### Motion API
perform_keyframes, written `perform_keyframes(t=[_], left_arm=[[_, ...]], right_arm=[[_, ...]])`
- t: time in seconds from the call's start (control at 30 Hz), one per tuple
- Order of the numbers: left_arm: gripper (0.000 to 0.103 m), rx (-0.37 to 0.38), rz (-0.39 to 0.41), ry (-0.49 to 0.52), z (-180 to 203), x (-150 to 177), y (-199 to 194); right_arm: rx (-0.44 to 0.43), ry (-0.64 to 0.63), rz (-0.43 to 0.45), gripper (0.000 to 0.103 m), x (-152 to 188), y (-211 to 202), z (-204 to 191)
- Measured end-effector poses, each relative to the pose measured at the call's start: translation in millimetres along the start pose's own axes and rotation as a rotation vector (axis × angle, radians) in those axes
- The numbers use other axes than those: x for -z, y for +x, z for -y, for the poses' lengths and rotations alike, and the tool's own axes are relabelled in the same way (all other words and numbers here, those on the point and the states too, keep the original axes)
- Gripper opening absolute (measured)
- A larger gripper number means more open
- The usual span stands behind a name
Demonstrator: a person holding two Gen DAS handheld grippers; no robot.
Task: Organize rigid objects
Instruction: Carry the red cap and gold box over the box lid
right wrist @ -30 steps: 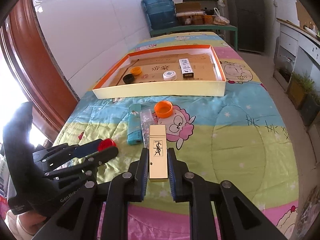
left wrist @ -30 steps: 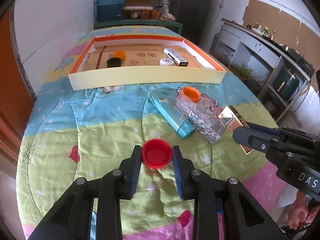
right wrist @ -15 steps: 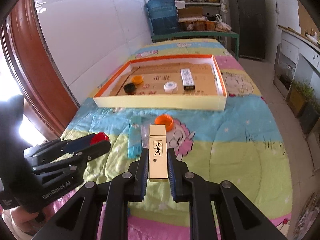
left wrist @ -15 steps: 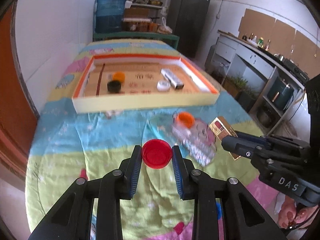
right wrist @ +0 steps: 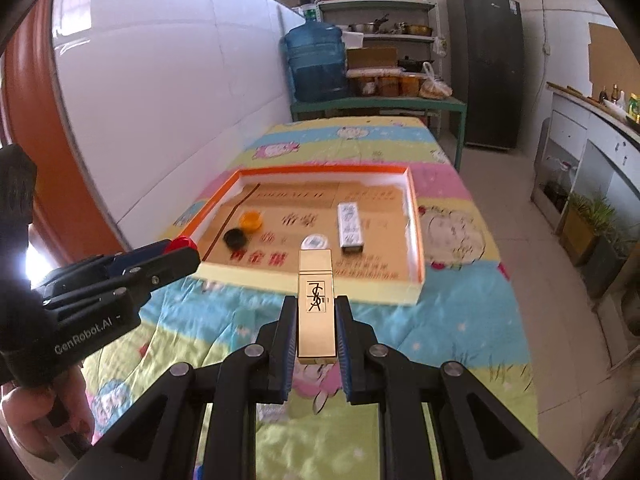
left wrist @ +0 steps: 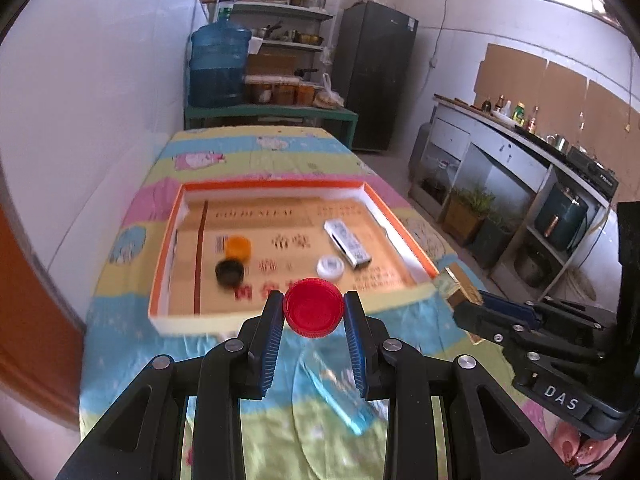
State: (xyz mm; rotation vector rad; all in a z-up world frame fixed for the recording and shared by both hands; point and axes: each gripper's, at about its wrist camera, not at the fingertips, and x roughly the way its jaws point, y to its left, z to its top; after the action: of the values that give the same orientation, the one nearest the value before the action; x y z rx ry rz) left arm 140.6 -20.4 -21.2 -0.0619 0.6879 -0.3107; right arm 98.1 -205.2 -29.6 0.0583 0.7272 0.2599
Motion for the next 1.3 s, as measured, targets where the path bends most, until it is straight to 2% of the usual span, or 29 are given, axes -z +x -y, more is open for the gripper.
perform_keyframes(t=[0.3,0.67,0.9,1.3], left_arm=[[0.031,0.004,-0.003,-0.029,-12.4,-32.4,35.7],[0.031,0.006,-0.045,-0.077,-24.4,-51.6,88.9],[0.031,0.0,-0.076,-0.104,-32.6,-45.4,117.3],[0.031,-0.036,-0.148,-0.086,-33.4,-31.7,147.7]], right_arm=[[0.049,0.005,-0.002,0.018,-25.7,23.2,16.5],[0.068,0.034,-0.029,0.018,-51.7,70.1,35.7],[0.067,0.065,-0.048,0.018,-60.0,97.5,45.9],[0.131,0.071,-0.106,0.018,-53.5,145.3,55.1]])
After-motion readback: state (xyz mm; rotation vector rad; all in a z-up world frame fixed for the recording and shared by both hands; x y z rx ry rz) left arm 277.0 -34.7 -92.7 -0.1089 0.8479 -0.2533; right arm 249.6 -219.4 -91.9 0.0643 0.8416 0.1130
